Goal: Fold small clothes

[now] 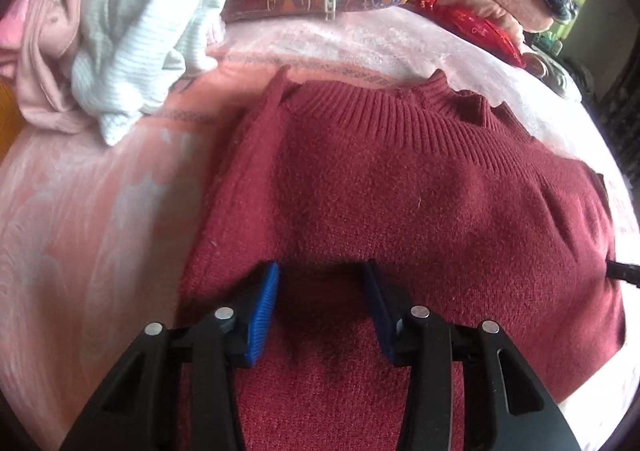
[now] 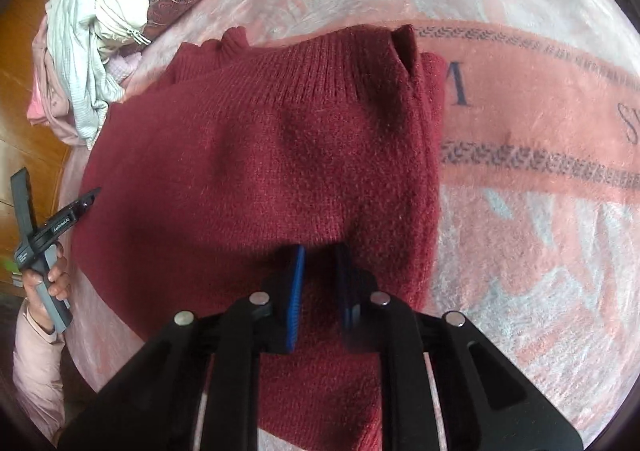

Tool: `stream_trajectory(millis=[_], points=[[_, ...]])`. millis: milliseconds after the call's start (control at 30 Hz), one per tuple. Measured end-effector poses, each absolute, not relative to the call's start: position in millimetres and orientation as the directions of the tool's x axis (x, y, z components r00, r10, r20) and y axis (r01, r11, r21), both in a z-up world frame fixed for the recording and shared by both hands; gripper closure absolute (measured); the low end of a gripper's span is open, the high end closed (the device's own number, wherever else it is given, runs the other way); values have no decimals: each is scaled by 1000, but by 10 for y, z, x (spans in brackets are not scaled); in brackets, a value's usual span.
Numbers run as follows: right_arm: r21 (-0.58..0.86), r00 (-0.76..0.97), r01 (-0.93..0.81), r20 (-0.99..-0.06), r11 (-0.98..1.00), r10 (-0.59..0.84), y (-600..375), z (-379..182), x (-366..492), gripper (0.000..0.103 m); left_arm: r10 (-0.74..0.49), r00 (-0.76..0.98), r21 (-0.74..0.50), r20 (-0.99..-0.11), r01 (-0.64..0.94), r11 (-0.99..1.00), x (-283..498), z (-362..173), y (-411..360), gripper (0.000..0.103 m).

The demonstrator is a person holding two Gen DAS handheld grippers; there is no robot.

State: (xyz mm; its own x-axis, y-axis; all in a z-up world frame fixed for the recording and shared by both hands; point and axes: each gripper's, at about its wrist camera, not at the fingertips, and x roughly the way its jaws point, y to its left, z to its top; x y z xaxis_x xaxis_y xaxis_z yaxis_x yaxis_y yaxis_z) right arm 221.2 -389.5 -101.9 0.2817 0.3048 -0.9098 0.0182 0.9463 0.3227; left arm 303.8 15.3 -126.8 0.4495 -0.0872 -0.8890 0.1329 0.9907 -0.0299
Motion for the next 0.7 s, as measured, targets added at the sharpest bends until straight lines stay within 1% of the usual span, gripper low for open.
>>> stream_trajectory(millis=[67, 100, 133, 200, 233, 267, 367, 467, 500, 600, 700], points=[[322, 295, 16, -906, 947, 303, -3880, -945, 2165, 84, -70, 461, -12, -885, 126, 992, 3011, -1250, 129, 59], [334, 300, 17, -901, 942, 314, -3878, -888, 2128, 78, -59, 473, -2, -879, 121, 993, 2966, -1213, 105, 59], [348, 305, 15, -894, 937, 327, -3858, -849, 2101, 68, -52, 483, 10, -874, 123, 992, 2914, -1175, 77, 57], [345, 325, -9, -887, 939, 329, -3859, -714, 1998, 61, -37, 505, 40, -862, 139, 989, 2835, -1107, 11, 52], [330, 334, -18, -888, 944, 317, -3851, -678, 1970, 61, -50, 518, 34, -854, 152, 988, 2763, -1060, -13, 49], [323, 343, -24, -886, 946, 311, -3869, -634, 1912, 61, -65, 520, 20, -852, 156, 988, 2706, -1028, -19, 48], [336, 342, -2, -885, 942, 317, -3969, -604, 1812, 61, -88, 515, -5, -852, 160, 987, 2572, -975, -74, 47], [312, 339, 25, -896, 950, 286, -4093, -628, 1781, 61, -82, 525, 11, -847, 171, 985, 2452, -933, -159, 47], [315, 337, 34, -897, 948, 286, -4127, -646, 1778, 59, -80, 529, 17, -845, 176, 984, 2414, -917, -192, 46], [342, 325, 68, -896, 937, 304, -4230, -714, 1794, 59, -82, 533, 25, -842, 190, 982, 2340, -893, -271, 45], [336, 309, 75, -903, 939, 298, -4241, -774, 1832, 54, -86, 534, 26, -841, 199, 980, 2298, -889, -329, 45]])
